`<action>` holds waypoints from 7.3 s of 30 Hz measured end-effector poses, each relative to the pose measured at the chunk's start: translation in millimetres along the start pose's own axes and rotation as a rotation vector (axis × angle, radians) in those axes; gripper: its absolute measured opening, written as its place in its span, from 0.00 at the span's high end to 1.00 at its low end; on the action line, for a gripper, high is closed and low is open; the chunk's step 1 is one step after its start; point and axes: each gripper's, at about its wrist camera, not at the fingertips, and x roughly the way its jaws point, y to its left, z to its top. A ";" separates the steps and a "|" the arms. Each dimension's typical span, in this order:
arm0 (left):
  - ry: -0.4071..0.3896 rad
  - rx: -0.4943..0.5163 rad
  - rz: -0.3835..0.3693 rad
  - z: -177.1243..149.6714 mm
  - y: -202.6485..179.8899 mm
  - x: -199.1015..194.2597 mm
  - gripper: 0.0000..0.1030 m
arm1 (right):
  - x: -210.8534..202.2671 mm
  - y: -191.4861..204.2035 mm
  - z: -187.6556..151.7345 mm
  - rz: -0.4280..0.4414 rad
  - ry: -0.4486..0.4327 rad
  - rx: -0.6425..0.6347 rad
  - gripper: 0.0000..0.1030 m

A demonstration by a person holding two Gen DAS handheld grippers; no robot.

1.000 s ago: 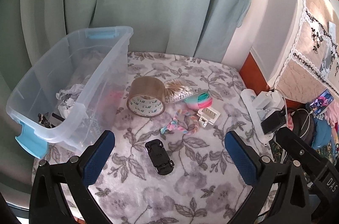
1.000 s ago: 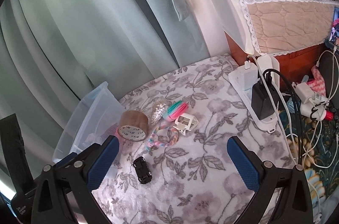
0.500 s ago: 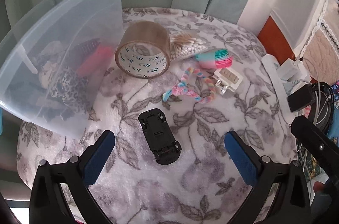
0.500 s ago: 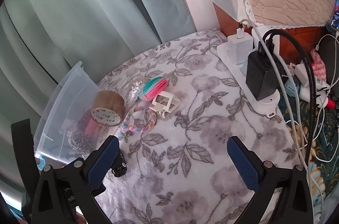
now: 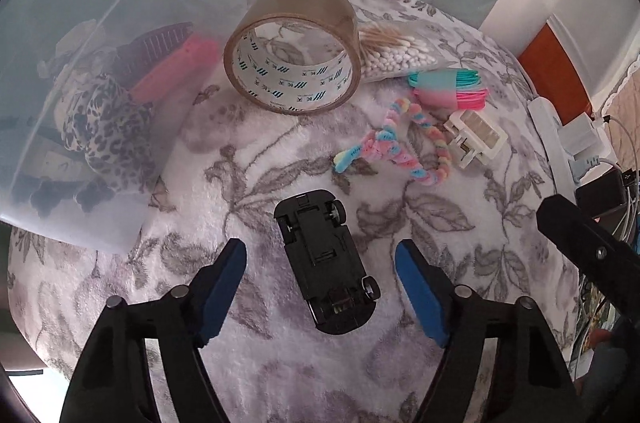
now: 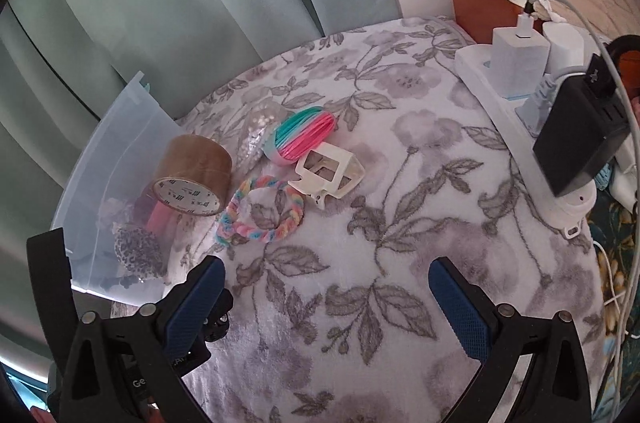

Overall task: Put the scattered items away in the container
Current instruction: 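Lower left tool onto the black toy car and close on it, then grasp the white plastic frame with right tool while left tool holds the car, then carry the car with left tool while right tool carries the frame toward the container, then open left tool dropping the car into the container while right tool releases the frame, then withdraw both tools from the container back over the remaining items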

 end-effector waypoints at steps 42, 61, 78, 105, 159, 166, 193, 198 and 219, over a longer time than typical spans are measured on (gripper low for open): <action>-0.003 0.032 -0.023 6.1 -8.3 12.0 0.66 | 66.9 5.4 34.2 -0.047 0.016 -0.127 0.37; -0.058 0.086 -0.109 -8.3 -12.0 -45.5 0.66 | -14.2 10.8 -1.7 -0.036 -0.049 -0.049 0.37; -0.291 0.114 -0.187 -6.7 2.0 -156.5 0.66 | -114.9 76.5 -3.1 0.025 -0.252 -0.126 0.37; -0.539 0.000 -0.238 3.7 70.5 -253.0 0.66 | -186.0 169.9 -6.8 0.142 -0.420 -0.246 0.37; -0.398 -0.282 -0.233 38.4 223.2 -165.3 0.66 | -19.8 294.5 -17.4 0.133 -0.046 -0.489 0.37; -0.380 -0.293 -0.235 39.5 223.4 -157.6 0.66 | -13.2 295.2 -15.6 0.136 -0.039 -0.494 0.36; -0.373 -0.315 -0.239 37.8 217.4 -176.9 0.35 | -29.4 294.5 -20.3 0.137 -0.042 -0.507 0.33; -0.393 -0.290 -0.229 35.3 208.6 -189.8 0.35 | -42.2 289.3 -21.4 0.139 -0.063 -0.490 0.33; -0.476 -0.080 -0.161 3.1 117.9 -252.1 0.29 | -131.9 225.8 -24.8 0.209 -0.227 -0.355 0.33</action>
